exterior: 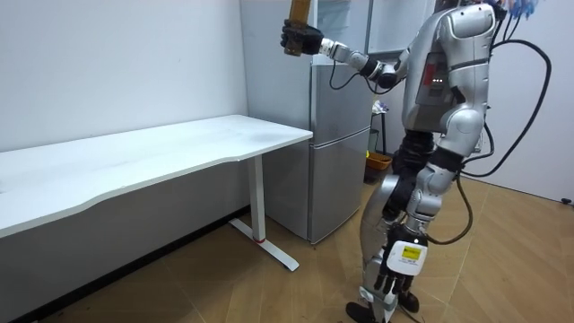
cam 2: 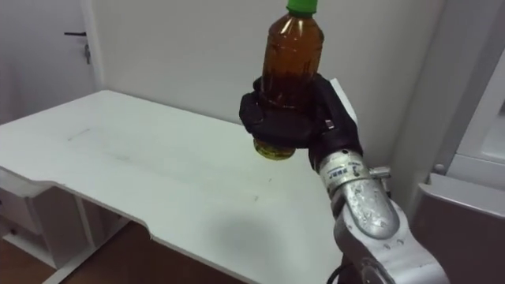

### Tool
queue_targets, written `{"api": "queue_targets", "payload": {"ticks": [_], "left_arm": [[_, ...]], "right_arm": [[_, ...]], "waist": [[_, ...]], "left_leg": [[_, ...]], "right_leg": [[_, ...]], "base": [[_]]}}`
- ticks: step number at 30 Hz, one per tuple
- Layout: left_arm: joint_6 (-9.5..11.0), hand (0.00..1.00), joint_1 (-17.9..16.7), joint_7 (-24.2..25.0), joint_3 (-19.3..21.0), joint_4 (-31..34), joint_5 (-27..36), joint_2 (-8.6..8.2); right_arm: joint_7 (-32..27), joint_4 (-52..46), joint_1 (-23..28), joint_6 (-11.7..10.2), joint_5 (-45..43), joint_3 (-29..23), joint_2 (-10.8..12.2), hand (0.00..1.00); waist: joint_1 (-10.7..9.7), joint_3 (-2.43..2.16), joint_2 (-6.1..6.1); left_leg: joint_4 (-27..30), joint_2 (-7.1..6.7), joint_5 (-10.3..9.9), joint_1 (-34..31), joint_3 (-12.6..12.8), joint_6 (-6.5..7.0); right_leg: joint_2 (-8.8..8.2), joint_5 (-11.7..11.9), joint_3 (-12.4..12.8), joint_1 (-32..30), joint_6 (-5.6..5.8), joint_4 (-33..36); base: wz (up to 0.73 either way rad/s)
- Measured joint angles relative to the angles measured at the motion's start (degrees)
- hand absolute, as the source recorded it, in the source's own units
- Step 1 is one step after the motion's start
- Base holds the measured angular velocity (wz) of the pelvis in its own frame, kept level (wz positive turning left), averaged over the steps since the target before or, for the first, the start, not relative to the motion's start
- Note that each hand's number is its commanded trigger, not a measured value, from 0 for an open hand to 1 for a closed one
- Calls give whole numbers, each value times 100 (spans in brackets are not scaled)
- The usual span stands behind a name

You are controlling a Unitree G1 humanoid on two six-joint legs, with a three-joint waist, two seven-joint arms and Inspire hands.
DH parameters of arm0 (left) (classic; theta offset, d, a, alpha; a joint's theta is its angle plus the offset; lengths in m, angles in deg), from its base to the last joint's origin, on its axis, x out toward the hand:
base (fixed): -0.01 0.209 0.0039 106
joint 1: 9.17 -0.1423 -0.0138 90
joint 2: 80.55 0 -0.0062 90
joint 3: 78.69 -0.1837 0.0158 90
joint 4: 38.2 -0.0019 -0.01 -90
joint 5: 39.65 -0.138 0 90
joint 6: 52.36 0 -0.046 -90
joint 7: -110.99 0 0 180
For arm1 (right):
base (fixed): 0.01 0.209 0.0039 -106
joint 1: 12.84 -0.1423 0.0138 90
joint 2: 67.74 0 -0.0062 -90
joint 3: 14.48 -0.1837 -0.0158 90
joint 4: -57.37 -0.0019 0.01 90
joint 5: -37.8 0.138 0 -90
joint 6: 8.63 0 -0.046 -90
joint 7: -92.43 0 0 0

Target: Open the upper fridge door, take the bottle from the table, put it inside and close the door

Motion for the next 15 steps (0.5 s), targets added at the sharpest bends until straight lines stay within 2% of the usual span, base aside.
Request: {"api": "queue_targets", "payload": {"ticks": [3, 10, 13, 15], "left_arm": [[-3, 0, -46, 27, 144, -8, 7, 10], [-3, 0, -39, 100, 376, -107, 4, 14], [-3, 0, -5, 135, 425, -105, 4, 16], [-2, 0, 34, 136, 419, -107, 12, 16]], "right_arm": [[124, -150, 1, 123, -154, -33, -86, 100], [255, -559, 4, 186, -211, -422, -101, 100], [271, -737, 4, 188, -210, -627, -256, 100], [277, -806, 3, 188, -221, -711, -364, 100]], "waist": [[-100, 8, 11], [-308, 8, 13], [-325, 5, 20], [-427, 0, 11]], "left_leg": [[1, 14, -56, 15, 41, 0], [1, 119, -110, 56, 335, -4], [-10, 174, -165, 114, 472, -12], [-12, 196, -189, 151, 513, -23]], "right_leg": [[18, 1, 157, -48, 0, 10], [75, 21, 462, -102, -19, 15], [98, 29, 535, -102, -31, 15], [114, 35, 543, -83, -41, 15]], "base": [[-15], [-22], [-26], [-15]]}}
